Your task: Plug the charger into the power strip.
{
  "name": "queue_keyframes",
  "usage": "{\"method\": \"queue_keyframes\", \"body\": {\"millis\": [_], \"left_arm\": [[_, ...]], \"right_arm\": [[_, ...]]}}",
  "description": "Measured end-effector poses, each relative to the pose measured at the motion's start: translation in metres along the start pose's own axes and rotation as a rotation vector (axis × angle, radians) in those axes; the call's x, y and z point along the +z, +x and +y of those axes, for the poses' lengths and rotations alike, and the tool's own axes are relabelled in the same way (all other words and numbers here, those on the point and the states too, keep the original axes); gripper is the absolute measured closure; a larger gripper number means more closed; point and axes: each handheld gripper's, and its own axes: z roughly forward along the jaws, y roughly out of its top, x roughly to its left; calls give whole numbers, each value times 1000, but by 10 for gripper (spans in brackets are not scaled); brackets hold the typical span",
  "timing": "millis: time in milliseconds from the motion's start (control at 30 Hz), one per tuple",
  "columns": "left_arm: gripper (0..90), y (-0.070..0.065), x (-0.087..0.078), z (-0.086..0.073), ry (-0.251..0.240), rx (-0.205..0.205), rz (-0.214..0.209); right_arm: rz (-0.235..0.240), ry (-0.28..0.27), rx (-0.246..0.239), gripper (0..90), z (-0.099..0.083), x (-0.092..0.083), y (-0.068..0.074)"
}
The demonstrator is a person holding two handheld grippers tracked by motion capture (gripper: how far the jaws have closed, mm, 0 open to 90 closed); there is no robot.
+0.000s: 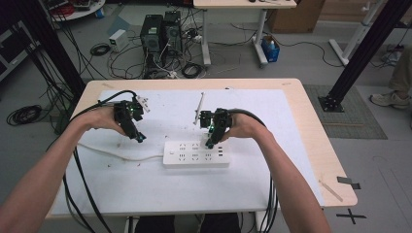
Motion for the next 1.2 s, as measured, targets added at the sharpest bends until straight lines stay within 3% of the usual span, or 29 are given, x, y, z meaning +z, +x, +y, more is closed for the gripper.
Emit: {"method": "queue_keyframes", "body": {"millis": [767,1200], "left_arm": [[123,-6,-6,-2,-17,5,21],[123,-12,-6,1,-16,13,15]], "right_arm": [[-13,82,-91,624,6,12,-1],[-14,76,-117,626,6,12,0]]}}
